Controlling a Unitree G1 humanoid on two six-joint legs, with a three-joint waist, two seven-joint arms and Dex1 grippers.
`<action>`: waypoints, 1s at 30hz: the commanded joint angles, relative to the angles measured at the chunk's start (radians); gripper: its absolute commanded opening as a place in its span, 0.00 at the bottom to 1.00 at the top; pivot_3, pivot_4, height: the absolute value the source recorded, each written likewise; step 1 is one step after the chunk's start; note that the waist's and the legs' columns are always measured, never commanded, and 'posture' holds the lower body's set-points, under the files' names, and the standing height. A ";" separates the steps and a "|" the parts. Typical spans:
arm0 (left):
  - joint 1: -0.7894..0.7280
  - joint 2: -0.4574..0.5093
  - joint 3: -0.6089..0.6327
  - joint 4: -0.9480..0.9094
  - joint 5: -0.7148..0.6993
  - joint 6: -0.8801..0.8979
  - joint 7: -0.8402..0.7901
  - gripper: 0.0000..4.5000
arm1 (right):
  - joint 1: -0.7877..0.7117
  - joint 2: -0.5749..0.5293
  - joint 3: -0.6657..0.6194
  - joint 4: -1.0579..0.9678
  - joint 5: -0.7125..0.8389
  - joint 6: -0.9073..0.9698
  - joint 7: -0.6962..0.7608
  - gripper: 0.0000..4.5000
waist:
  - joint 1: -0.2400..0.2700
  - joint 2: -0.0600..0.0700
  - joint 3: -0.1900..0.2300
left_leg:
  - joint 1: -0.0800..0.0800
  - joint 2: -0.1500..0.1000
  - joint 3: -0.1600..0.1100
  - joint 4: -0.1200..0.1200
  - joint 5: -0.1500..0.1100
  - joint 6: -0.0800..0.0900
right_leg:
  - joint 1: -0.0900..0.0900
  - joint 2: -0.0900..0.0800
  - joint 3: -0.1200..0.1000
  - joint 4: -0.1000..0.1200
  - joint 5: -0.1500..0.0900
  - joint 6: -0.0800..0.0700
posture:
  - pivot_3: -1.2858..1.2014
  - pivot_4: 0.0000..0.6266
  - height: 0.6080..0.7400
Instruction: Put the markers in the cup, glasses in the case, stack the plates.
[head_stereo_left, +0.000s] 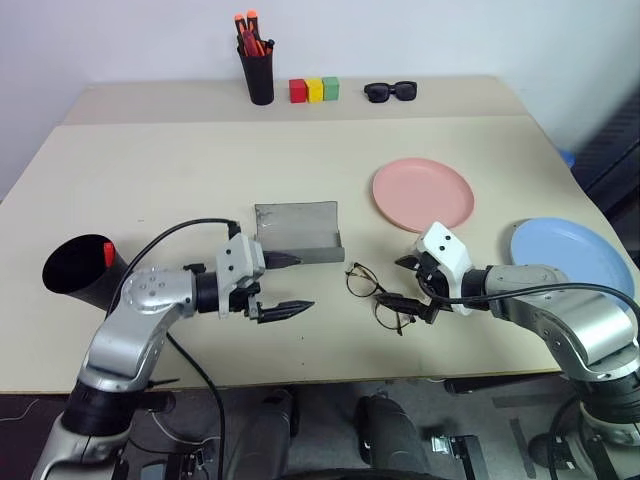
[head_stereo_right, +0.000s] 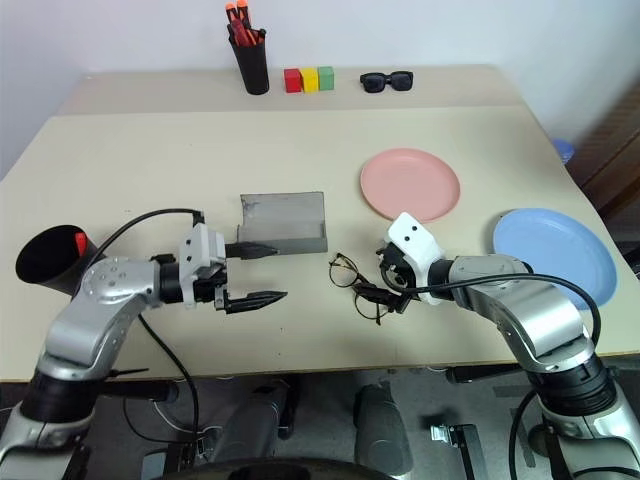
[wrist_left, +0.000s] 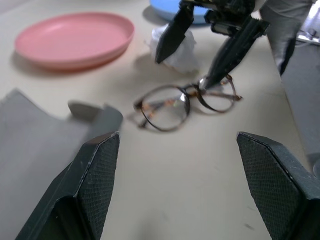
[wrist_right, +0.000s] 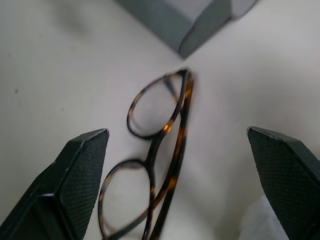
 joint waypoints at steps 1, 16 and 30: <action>0.101 -0.010 0.035 -0.094 -0.025 -0.011 0.072 0.85 | -0.031 -0.002 0.004 -0.013 0.008 0.028 0.000 1.00 | -0.001 0.000 0.000 | 0.000 0.000 0.000 0.000 0.000 0.000 | 0.000 0.000 0.000 -0.001 0.000 0.000 | 0.52 0.24 1.00; 0.194 -0.009 0.032 -0.077 -0.023 -0.054 0.183 0.87 | -0.077 0.023 0.030 0.009 0.021 0.110 -0.006 0.01 | 0.014 0.000 0.000 | 0.000 0.000 0.001 0.000 0.000 0.000 | 0.000 0.000 0.000 -0.002 -0.001 -0.002 | 0.52 0.24 1.00; 0.263 -0.034 0.087 -0.083 -0.051 -0.066 0.268 0.87 | -0.208 -0.038 0.045 -0.026 -0.032 -0.075 0.087 0.01 | 0.013 0.001 0.000 | -0.001 0.000 0.002 -0.001 -0.002 0.001 | 0.001 0.000 0.000 -0.007 -0.001 -0.002 | 0.52 0.24 1.00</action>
